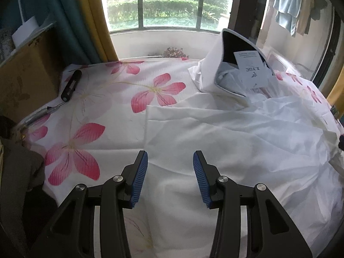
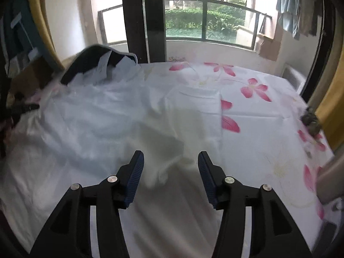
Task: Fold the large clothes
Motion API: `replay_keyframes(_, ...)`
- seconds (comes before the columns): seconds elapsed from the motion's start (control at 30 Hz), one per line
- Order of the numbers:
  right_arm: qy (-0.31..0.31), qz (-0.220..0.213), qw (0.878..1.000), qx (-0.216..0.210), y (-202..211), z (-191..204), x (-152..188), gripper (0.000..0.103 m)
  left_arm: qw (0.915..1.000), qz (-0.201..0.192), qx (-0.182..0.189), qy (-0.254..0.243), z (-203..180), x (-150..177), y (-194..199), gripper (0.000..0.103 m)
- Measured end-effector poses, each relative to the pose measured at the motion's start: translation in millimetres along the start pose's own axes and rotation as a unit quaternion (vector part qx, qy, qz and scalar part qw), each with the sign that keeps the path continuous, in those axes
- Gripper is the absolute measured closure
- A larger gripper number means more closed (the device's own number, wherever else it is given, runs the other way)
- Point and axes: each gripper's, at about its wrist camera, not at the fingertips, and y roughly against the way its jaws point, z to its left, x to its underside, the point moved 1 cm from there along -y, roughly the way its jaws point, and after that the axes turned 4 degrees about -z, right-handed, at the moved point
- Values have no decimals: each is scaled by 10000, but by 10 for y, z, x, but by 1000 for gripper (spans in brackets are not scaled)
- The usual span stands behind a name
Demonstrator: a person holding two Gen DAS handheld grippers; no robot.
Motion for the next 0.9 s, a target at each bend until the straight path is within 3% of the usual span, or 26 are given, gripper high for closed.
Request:
replay_keyframes(0.1,21,258,9997,-16,-248,3,-28,54,9999,94,70,21,64,-4,-137,58)
replay_keyframes(0.13,103,342,9994,-11,-300,25,-16,79,9999,125,86,10,75,6,-183,66)
replay_keyframes(0.17,206,432,9988,34,-344,56,-3,97,10000,36,45,-50,69,8,-175,74)
replay_keyframes(0.2,314,453,9984,133,-342,97,3,97,9999,58,78,-73,70,4,-189,94)
replay_keyframes(0.23,397,419,9981,195,-322,133,-4,98,9999,52,156,-43,88,-3,-191,99)
replay_keyframes(0.43,807,0,9954,524,-95,283,-273,99,9992,-382,84,-42,106,-73,-8,101)
replay_keyframes(0.6,974,-144,9934,592,-141,305,-554,99,9976,-689,-61,28,147,-186,120,102)
replay_keyframes(0.9,709,344,9955,518,-587,216,-539,99,9996,-163,-183,158,256,-105,-189,101)
